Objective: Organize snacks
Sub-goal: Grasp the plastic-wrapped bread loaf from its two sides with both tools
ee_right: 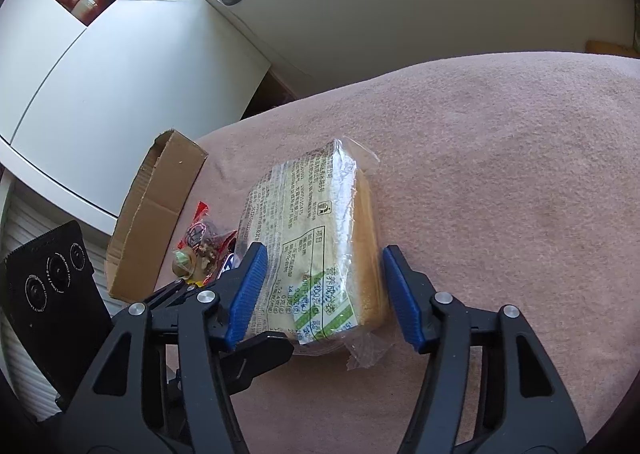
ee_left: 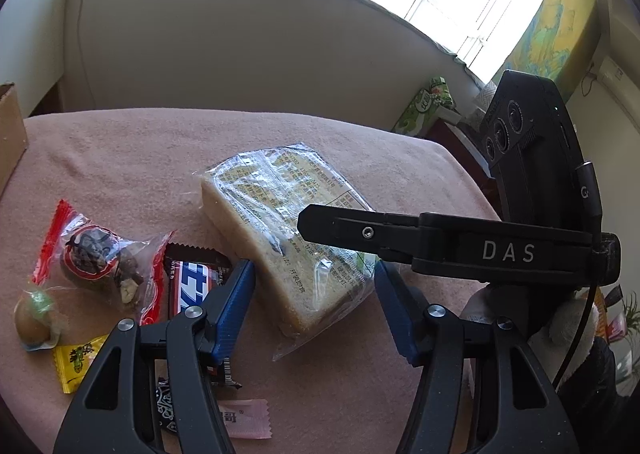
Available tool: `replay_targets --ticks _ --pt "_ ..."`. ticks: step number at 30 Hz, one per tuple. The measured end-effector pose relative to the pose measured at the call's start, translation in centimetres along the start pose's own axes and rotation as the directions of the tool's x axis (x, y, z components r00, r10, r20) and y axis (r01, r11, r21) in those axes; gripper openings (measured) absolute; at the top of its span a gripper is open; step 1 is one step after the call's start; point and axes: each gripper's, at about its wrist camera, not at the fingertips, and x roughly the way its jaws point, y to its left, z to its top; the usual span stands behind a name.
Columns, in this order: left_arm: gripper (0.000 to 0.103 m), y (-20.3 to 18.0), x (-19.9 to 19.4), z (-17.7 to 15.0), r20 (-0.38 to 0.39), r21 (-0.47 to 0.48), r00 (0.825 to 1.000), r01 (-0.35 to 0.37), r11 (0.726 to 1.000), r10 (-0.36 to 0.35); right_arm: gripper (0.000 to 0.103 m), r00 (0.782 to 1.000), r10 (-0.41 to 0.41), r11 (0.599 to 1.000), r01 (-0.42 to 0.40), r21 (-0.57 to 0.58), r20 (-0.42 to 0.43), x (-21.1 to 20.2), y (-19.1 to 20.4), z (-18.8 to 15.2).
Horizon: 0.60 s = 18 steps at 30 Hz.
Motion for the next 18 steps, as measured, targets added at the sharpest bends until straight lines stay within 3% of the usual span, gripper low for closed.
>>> replay_targets --ticks 5,18 --pt "0.062 -0.2 -0.8 -0.3 0.012 0.021 1.000 -0.012 1.000 0.012 0.055 1.000 -0.003 1.000 0.003 0.002 0.010 -0.4 0.1 -0.2" --pt "0.062 -1.9 -3.3 -0.7 0.071 0.051 0.998 -0.006 0.999 0.002 0.054 0.998 -0.010 1.000 0.011 -0.022 0.054 -3.2 2.0 -1.1"
